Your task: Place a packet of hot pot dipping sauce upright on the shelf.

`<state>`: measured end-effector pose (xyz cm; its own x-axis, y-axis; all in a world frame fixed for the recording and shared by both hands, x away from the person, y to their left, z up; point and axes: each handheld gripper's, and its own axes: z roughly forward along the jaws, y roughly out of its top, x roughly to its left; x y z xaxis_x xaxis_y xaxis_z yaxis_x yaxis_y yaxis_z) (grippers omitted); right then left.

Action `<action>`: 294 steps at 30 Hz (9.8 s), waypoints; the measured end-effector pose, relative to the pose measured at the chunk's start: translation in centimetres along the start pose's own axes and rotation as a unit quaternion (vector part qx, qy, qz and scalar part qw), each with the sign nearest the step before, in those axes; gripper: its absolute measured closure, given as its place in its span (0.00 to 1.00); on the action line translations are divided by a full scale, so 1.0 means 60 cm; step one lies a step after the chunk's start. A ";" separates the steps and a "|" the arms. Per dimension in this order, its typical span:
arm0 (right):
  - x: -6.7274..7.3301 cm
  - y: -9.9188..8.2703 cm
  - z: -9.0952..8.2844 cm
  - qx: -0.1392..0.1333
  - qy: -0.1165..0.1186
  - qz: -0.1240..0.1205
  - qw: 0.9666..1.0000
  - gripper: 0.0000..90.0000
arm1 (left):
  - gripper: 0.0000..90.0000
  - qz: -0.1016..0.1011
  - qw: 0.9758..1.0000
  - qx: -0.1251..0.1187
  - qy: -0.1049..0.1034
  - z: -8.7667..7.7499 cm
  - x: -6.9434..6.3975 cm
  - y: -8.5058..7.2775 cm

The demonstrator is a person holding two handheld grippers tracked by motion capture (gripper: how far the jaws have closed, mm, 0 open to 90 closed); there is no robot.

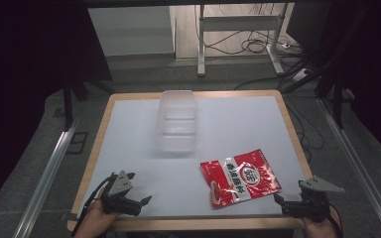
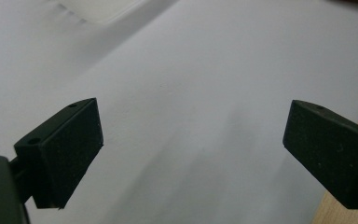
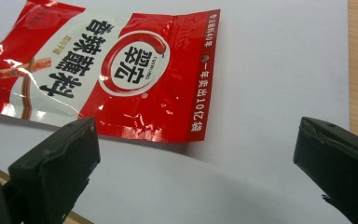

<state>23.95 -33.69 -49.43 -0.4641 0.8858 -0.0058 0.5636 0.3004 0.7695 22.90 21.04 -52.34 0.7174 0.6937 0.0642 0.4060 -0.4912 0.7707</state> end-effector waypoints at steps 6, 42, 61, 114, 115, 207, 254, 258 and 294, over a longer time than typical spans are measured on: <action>-0.001 -0.001 0.004 0.005 0.002 0.001 1.000 0.00 | 0.05 0.000 1.000 0.000 0.000 0.000 0.000 0.000; -0.004 0.033 0.047 -0.017 0.025 -0.029 0.999 0.00 | 0.05 0.003 1.000 0.005 0.001 0.002 -0.001 0.001; -0.001 0.043 0.104 0.023 0.065 -0.023 0.997 0.00 | 0.06 0.004 1.000 0.007 0.001 0.003 -0.001 0.001; 0.045 0.105 0.133 0.070 0.146 -0.024 0.987 0.96 | 0.06 0.007 1.000 0.010 0.000 0.004 -0.003 0.001; 0.045 0.106 0.131 0.067 0.146 -0.023 0.987 0.96 | 0.06 0.007 1.000 0.009 0.000 0.004 -0.002 0.001; 0.083 0.434 0.109 -0.062 0.194 -0.079 0.976 0.97 | 0.06 0.011 1.000 0.005 -0.002 0.001 -0.002 0.001; 0.149 0.586 0.276 -0.049 0.248 -0.112 0.961 0.97 | 0.03 -0.032 0.999 -0.019 -0.003 -0.006 0.011 -0.004; 0.159 0.592 0.289 -0.048 0.251 -0.119 0.960 0.97 | 0.03 -0.031 0.999 -0.018 -0.004 -0.006 0.010 -0.004; 0.199 0.571 0.388 -0.012 0.257 -0.116 0.959 0.97 | 0.04 -0.012 1.000 -0.013 -0.003 -0.004 0.003 -0.003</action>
<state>53.63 -4.60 -37.99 -0.8540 0.5030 0.1329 0.3918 0.4539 0.8003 22.87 21.37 -52.31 0.7109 0.7020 0.0420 0.4087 -0.4609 0.7878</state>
